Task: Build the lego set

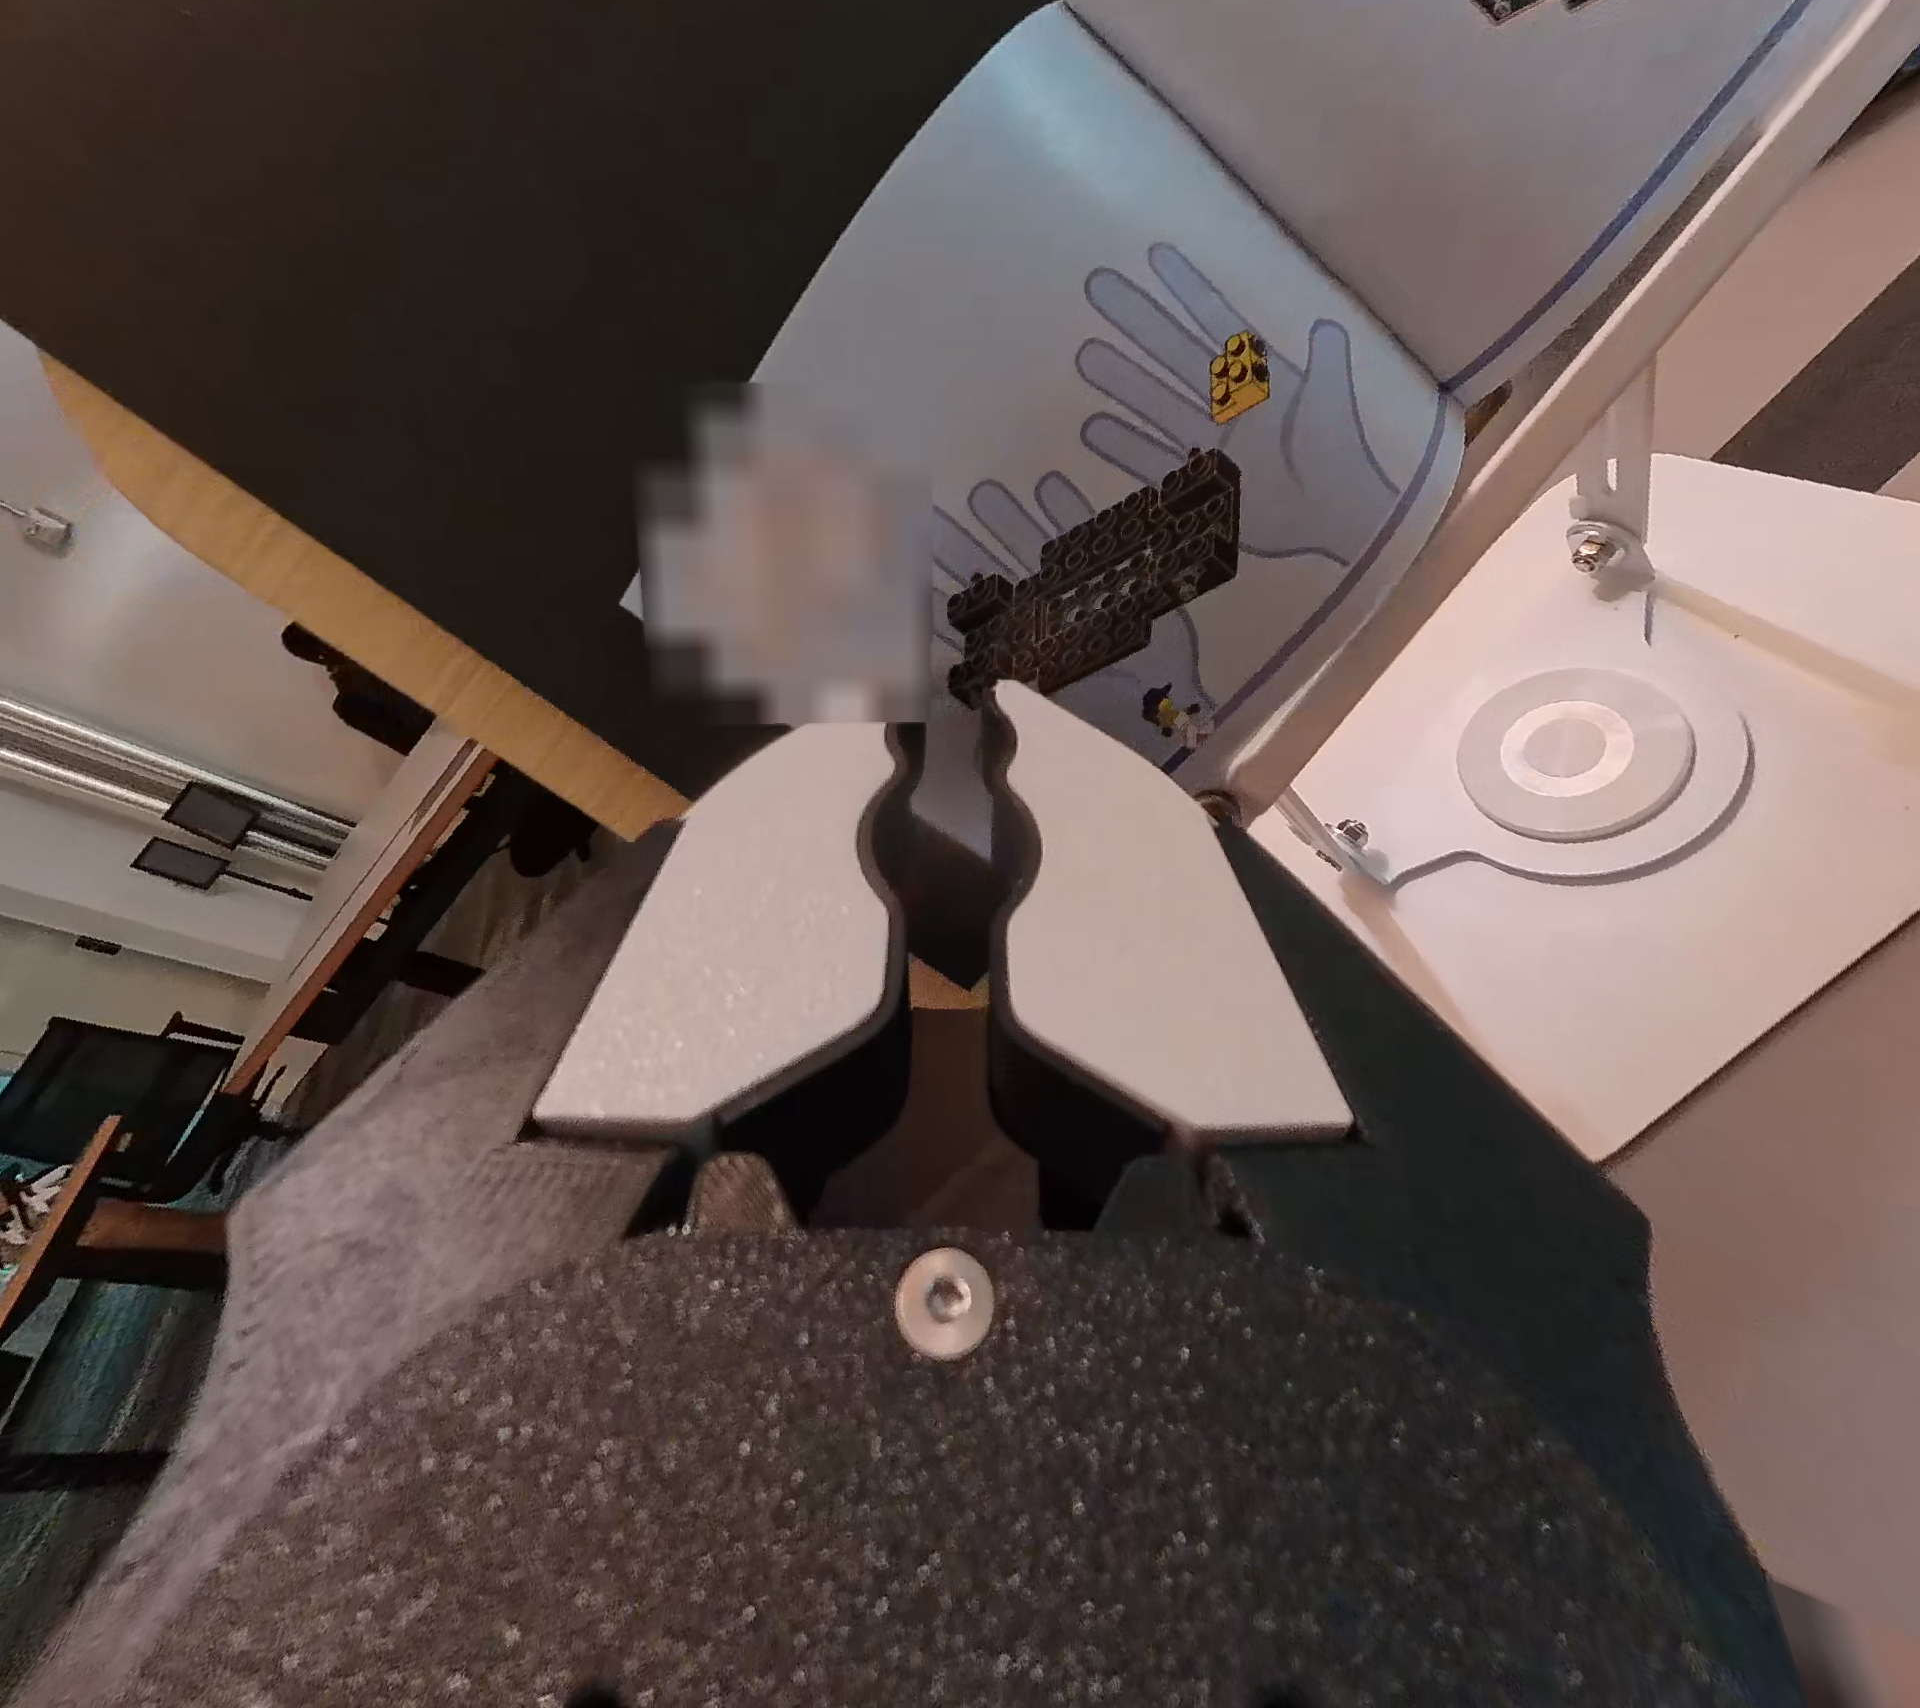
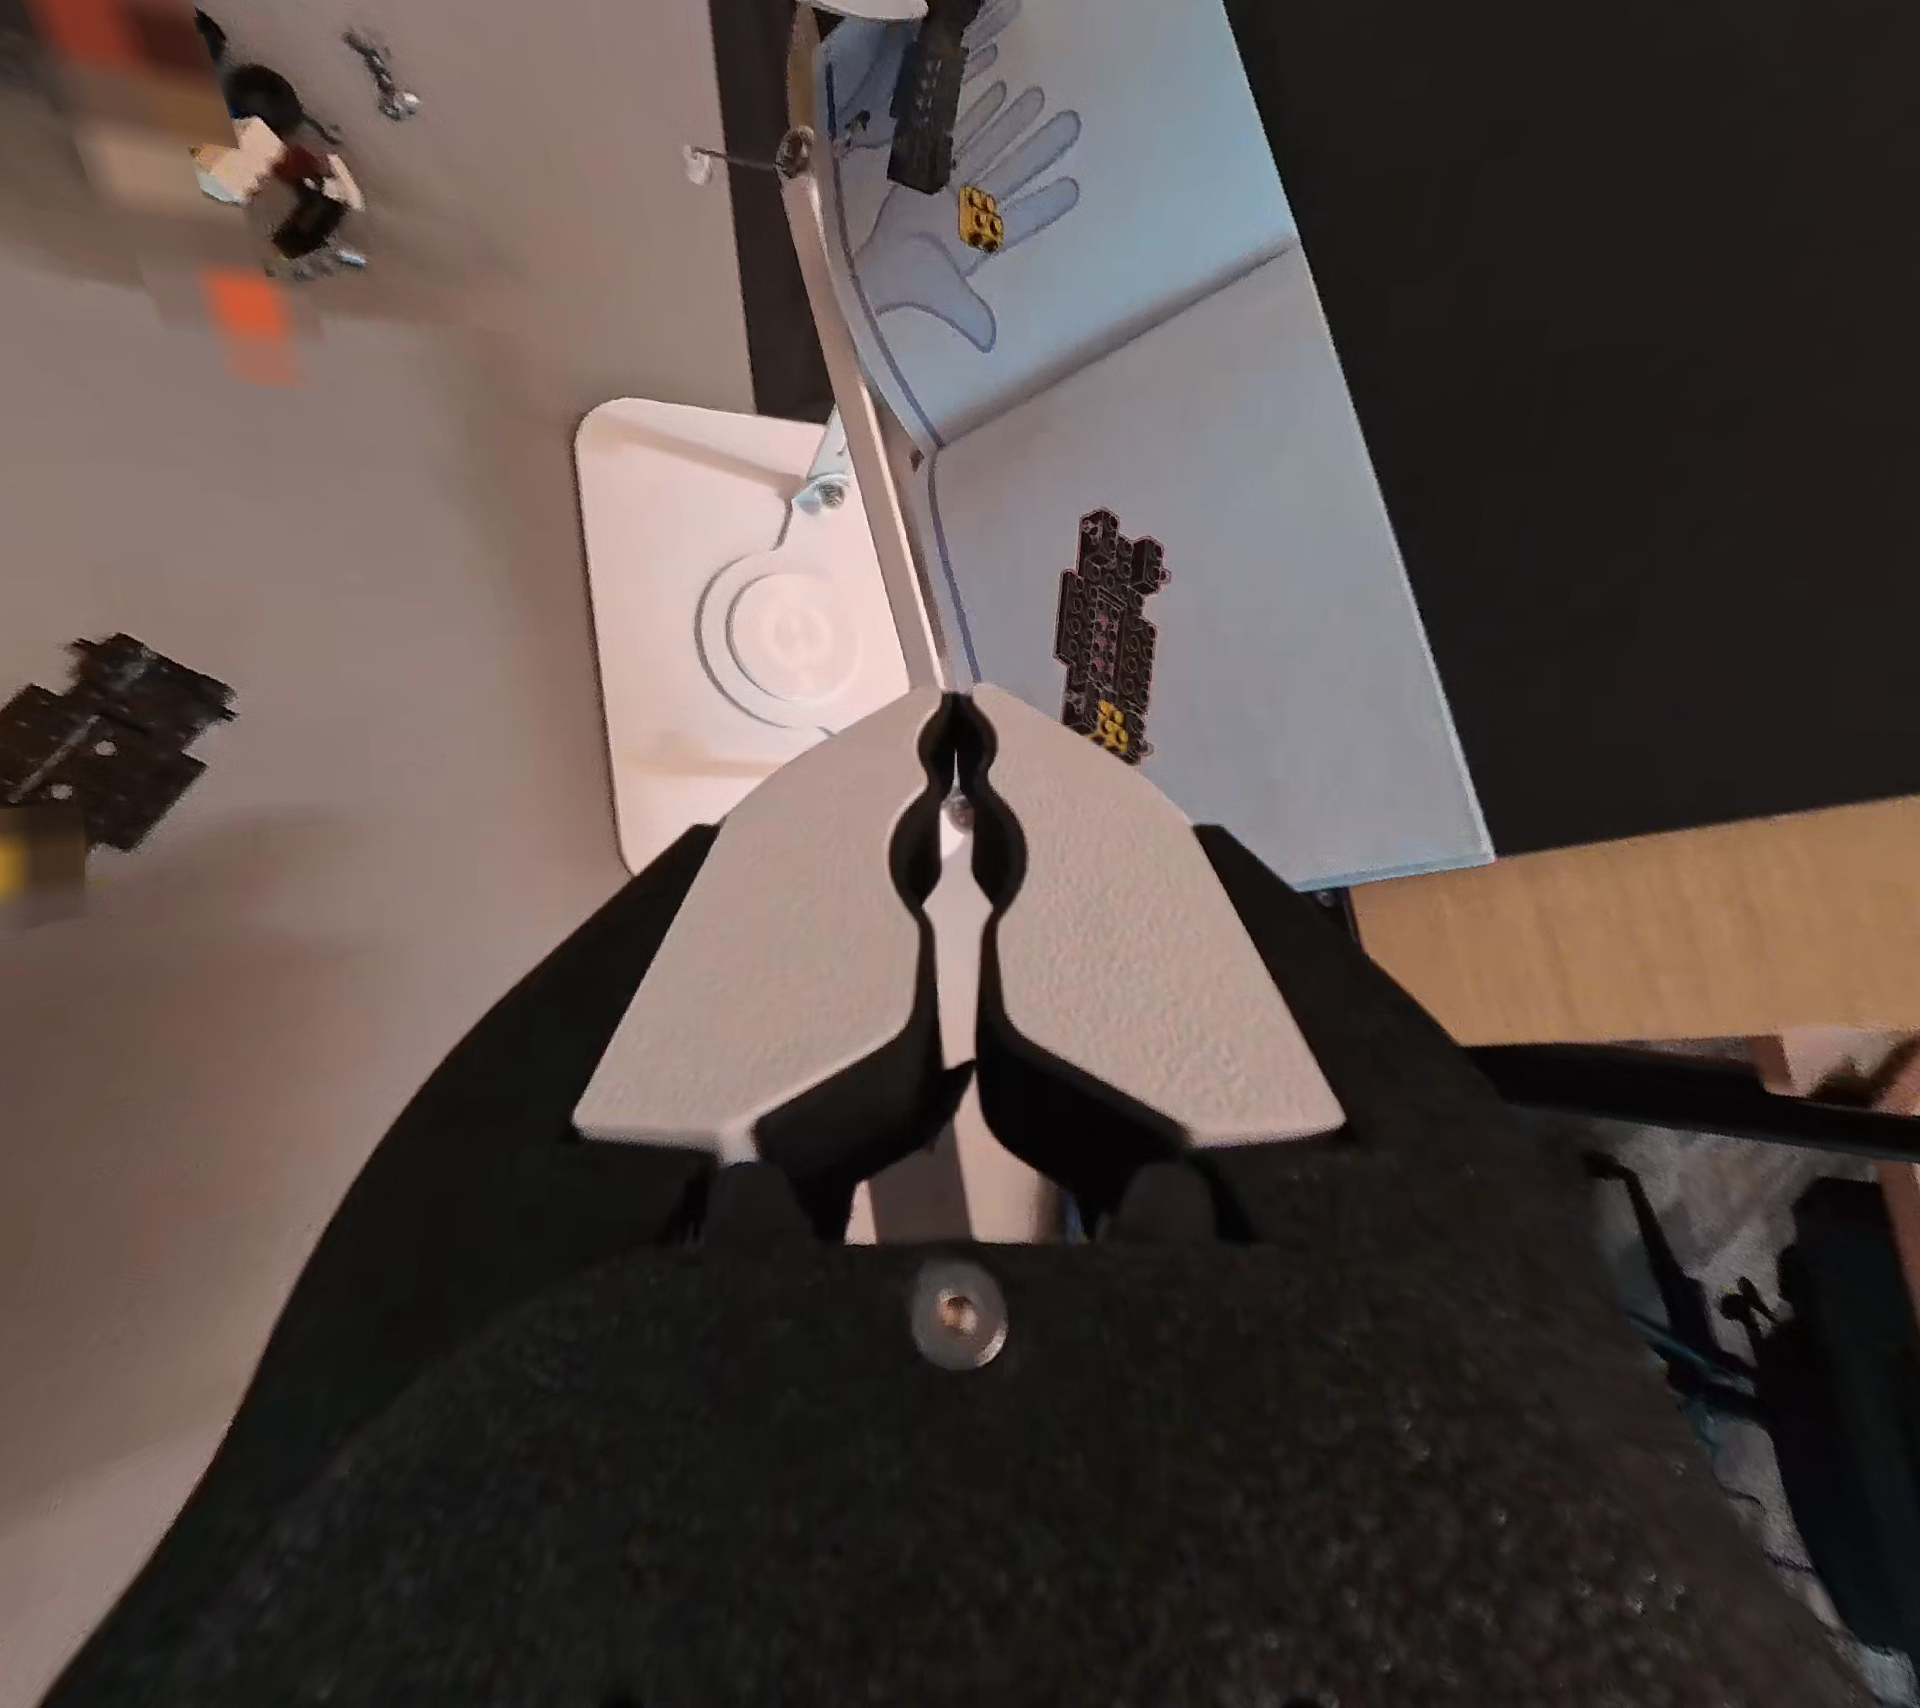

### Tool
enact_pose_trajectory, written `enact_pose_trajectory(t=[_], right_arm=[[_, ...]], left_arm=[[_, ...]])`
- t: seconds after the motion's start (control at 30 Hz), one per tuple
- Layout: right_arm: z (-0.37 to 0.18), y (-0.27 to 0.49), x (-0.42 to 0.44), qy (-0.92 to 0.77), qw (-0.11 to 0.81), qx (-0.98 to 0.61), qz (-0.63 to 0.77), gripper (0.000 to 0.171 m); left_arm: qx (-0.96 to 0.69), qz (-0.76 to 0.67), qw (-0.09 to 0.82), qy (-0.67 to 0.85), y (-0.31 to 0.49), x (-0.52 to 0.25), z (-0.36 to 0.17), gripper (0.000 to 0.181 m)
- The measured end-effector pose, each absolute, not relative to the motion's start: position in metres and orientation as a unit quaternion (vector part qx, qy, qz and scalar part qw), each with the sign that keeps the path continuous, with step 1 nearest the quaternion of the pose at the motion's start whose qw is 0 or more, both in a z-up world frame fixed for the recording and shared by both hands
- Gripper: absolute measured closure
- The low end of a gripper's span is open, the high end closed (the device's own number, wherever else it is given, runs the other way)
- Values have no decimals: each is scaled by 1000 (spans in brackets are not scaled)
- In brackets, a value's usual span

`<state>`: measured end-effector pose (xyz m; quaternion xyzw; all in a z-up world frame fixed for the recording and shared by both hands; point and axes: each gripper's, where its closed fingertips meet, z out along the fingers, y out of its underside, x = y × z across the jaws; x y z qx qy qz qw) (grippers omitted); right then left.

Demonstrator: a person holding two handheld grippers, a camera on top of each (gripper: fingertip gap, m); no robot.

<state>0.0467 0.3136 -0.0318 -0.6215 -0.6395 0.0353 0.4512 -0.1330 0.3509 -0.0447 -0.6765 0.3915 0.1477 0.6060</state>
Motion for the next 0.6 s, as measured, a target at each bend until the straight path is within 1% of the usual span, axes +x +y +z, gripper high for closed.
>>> enact_pose_trajectory(t=[0.13, 0.17, 0.2, 0.23, 0.27, 0.47, 0.6], right_arm=[[-47, 333, 63, -689, 452, -553, -123, 171], [-56, 337, 68, -705, 443, -529, -161, 164], [-65, 339, 72, -718, 433, -511, -189, 152], [-73, 342, 76, -727, 424, -495, -217, 146], [-78, 344, 79, -732, 424, -476, -241, 144], [-81, 361, 86, -723, 444, -423, -318, 151], [-74, 361, 86, -716, 462, -412, -322, 171]], left_arm=[[-676, 153, 606, 391, 351, -135, -45, 171], [-676, 153, 605, 391, 351, -135, -46, 171], [-678, 151, 605, 390, 352, -136, -46, 171], [-679, 149, 605, 388, 352, -136, -46, 171], [-679, 148, 606, 387, 352, -137, -45, 171], [-679, 152, 604, 389, 353, -138, -46, 172], [-679, 152, 604, 388, 354, -139, -45, 172]])
